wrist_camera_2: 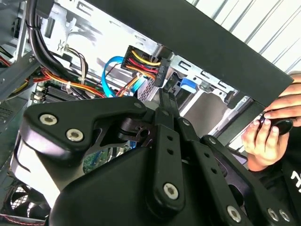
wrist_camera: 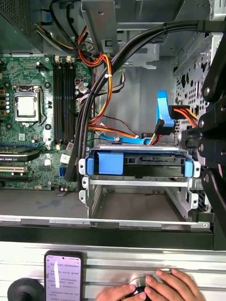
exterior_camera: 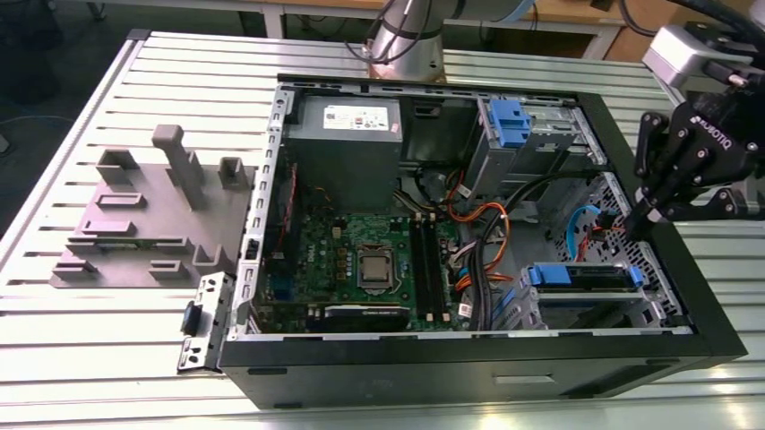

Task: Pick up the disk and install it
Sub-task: 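Insert the first disk wire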

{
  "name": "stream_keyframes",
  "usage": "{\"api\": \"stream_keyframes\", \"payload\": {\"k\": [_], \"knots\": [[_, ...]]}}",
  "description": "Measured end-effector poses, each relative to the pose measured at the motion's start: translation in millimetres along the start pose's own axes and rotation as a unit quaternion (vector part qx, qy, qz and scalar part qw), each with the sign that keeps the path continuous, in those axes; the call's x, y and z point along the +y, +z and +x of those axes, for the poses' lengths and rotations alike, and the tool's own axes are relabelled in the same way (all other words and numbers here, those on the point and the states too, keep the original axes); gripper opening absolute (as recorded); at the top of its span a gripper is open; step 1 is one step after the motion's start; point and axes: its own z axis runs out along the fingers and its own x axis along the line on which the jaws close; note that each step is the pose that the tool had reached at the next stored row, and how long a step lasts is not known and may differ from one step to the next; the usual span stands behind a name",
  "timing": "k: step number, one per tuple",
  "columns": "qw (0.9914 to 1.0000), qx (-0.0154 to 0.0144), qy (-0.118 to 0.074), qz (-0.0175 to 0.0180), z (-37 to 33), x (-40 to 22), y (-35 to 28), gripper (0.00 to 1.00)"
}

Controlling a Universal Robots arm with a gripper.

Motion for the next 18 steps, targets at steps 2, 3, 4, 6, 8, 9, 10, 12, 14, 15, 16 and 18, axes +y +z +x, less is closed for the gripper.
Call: {"api": "stream_keyframes", "payload": {"k": [2,3,4,6,8,9,10,12,14,15,16,18], "knots": [[0.99999,0.0034,0.0,0.0,-2.6,-0.3,0.0,0.11],[0.99999,0.0053,0.0,0.0,-3.8,-0.4,0.0,0.11],[0.99998,0.0068,0.0,0.0,-4.6,-0.5,0.0,0.17],[0.99997,0.0082,0.0,0.0001,-5.0,-0.5,0.0,0.17],[0.99997,0.0083,0.0,0.0,-5.0,-0.5,0.0,0.24],[0.99996,0.0084,0.0,0.0,-5.1,-0.6,0.0,0.24],[0.99996,0.0084,0.0,0.0001,-5.1,-0.5,0.0,0.25],[0.99996,0.0086,0.0,0.0001,-5.1,-0.5,0.0,0.31],[0.99995,0.0095,0.0,0.0001,-5.2,-0.5,0.0,0.31],[0.99994,0.0106,-0.001,0.0002,-5.4,-0.5,0.0,0.38],[0.99993,0.0116,-0.001,0.0003,-5.6,-0.5,0.1,0.38],[0.9999,0.0141,-0.003,0.0005,-6.5,-0.7,0.7,0.38]]}}
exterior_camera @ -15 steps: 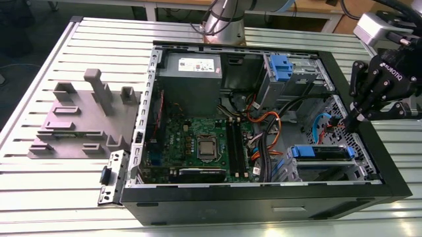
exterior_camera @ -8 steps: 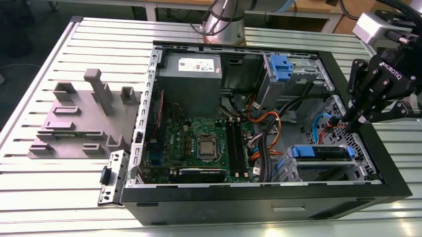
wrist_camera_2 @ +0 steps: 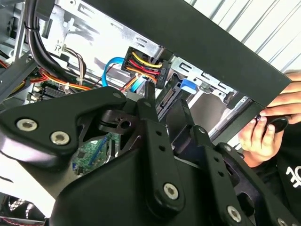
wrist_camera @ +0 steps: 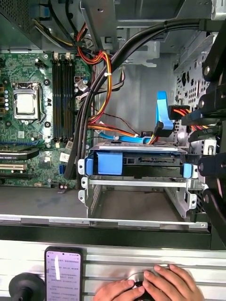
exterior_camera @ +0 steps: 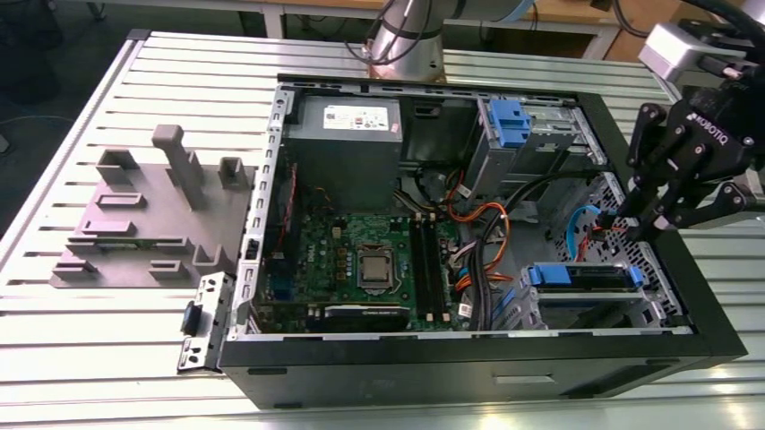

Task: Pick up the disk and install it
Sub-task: 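Insert the first disk wire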

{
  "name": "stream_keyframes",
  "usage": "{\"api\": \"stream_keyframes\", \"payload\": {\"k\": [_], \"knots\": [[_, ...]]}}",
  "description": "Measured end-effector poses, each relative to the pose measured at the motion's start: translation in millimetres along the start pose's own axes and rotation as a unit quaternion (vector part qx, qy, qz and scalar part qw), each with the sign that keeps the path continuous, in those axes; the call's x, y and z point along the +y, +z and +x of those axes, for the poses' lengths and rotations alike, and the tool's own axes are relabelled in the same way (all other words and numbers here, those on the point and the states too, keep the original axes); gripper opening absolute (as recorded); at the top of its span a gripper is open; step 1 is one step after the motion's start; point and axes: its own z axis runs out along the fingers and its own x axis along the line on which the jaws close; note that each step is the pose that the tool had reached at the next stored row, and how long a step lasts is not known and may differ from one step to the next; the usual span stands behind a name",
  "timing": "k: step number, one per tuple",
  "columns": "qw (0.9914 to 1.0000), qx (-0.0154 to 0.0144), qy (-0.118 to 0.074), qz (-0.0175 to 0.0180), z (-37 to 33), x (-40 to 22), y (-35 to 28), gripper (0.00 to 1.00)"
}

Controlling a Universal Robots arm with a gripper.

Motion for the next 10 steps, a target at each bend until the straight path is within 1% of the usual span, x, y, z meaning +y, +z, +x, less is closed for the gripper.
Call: {"api": "stream_keyframes", "payload": {"k": [3,4,5,7,8,9,10], "knots": [[0.99999,0.003,-0.002,0.0003,-1.5,-0.4,1.8,0.38],[0.99998,0.005,-0.003,0.0005,-2.1,-0.5,2.6,0.38],[0.99996,0.0081,-0.004,0.0005,-3.0,-0.6,3.3,0.38],[0.99983,0.0181,-0.004,0.0006,-4.7,-0.7,4.3,0.38],[0.9997,0.0242,-0.004,0.0006,-5.9,-0.7,4.7,0.38],[0.99958,0.0287,-0.004,0.0006,-7.4,-0.7,5.1,0.38],[0.99952,0.0307,-0.004,0.0006,-8.8,-0.7,5.0,0.38]]}}
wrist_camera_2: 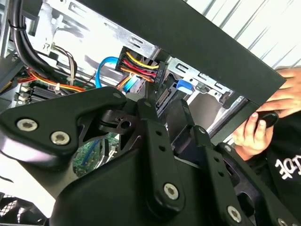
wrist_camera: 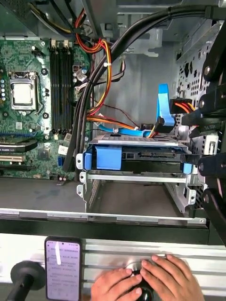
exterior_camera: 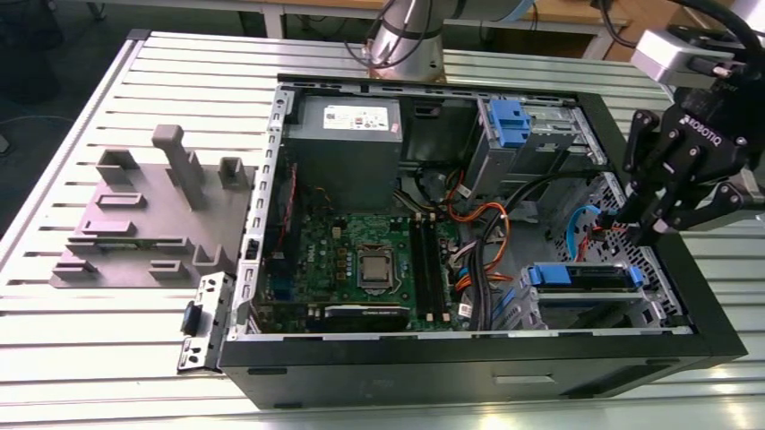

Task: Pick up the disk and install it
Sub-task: 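Insert the first disk wire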

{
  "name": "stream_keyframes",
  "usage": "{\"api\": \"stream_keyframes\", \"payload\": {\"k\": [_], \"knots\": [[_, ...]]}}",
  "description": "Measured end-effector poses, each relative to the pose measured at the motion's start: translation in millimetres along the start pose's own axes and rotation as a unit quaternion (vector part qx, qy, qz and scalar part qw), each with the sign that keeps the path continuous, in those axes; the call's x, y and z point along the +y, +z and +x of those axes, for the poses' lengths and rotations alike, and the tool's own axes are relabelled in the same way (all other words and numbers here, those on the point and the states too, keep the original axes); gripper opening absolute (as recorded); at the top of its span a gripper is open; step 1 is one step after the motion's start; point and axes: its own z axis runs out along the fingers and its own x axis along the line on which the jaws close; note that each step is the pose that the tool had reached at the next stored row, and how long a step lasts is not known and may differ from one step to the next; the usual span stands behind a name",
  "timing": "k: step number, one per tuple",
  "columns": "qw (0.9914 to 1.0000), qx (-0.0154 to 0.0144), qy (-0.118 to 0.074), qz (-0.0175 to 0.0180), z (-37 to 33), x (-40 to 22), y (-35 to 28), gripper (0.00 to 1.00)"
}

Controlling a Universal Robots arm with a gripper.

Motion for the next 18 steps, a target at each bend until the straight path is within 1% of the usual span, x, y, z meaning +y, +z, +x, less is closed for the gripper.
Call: {"api": "stream_keyframes", "payload": {"k": [2,3,4,5,6,8,11,12,16,18], "knots": [[1.0,0.0017,-0.001,0.0001,-1.8,0.0,-0.4,0.38],[0.99999,0.004,-0.001,0.0001,-2.9,0.0,-0.7,0.38],[0.99997,0.0079,0.0,0.0,-4.2,0.0,-1.0,0.38],[0.99992,0.0125,0.0,0.0,-5.5,0.0,-1.2,0.38],[0.99983,0.0183,0.0,-0.0001,-6.6,0.0,-1.4,0.38],[0.99958,0.029,0.001,-0.0002,-8.4,0.0,-1.8,0.38],[0.99893,0.0462,0.002,-0.0005,-11.7,0.0,-2.4,0.38],[0.99886,0.0477,0.002,-0.0005,-12.2,0.0,-2.6,0.38],[0.99885,0.048,0.002,-0.0005,-13.4,-0.4,-2.8,0.38],[0.99885,0.048,0.001,-0.0013,-15.2,-2.3,-3.1,0.38]]}}
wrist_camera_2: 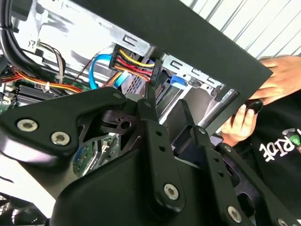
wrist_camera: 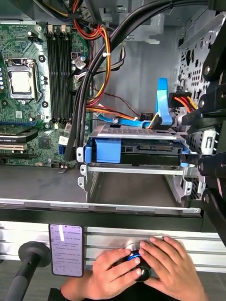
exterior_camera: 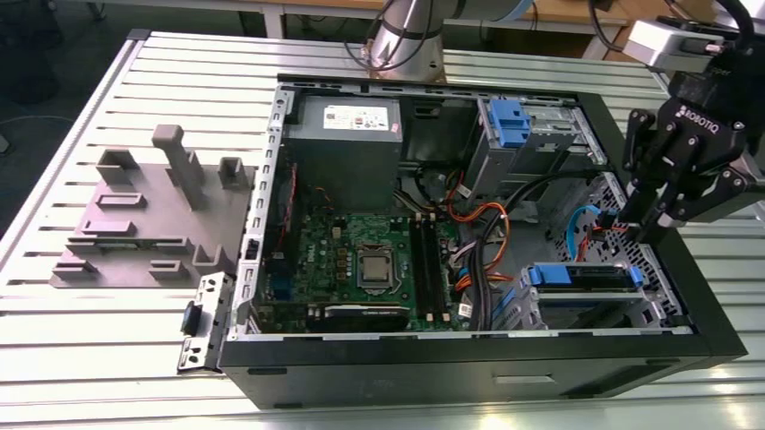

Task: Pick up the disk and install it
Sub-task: 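Insert the first disk wire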

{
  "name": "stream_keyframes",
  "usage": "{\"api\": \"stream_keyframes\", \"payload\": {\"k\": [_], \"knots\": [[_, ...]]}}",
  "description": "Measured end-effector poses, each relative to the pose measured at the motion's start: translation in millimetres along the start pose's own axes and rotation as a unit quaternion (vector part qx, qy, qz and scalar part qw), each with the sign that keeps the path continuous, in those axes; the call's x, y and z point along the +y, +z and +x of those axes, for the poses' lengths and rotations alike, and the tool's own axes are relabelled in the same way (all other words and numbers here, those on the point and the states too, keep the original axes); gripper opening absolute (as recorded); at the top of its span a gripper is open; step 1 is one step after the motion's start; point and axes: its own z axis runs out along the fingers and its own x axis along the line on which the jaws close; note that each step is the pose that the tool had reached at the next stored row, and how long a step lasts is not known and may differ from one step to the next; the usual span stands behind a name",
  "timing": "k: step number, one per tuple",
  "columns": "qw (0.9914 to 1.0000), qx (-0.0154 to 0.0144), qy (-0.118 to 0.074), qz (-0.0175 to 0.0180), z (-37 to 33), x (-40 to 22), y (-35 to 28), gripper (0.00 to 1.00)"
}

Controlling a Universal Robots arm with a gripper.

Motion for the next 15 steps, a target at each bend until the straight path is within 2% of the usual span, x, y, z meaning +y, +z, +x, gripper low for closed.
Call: {"api": "stream_keyframes", "payload": {"k": [5,9,15], "knots": [[1.0,0.0005,0.0,-0.0011,-0.9,-3.6,-0.5,0.38],[0.99999,0.0009,-0.001,-0.0047,-1.2,-5.0,-0.1,0.38],[0.99999,0.0008,-0.002,-0.0051,-1.7,-5.1,0.6,0.38]]}}
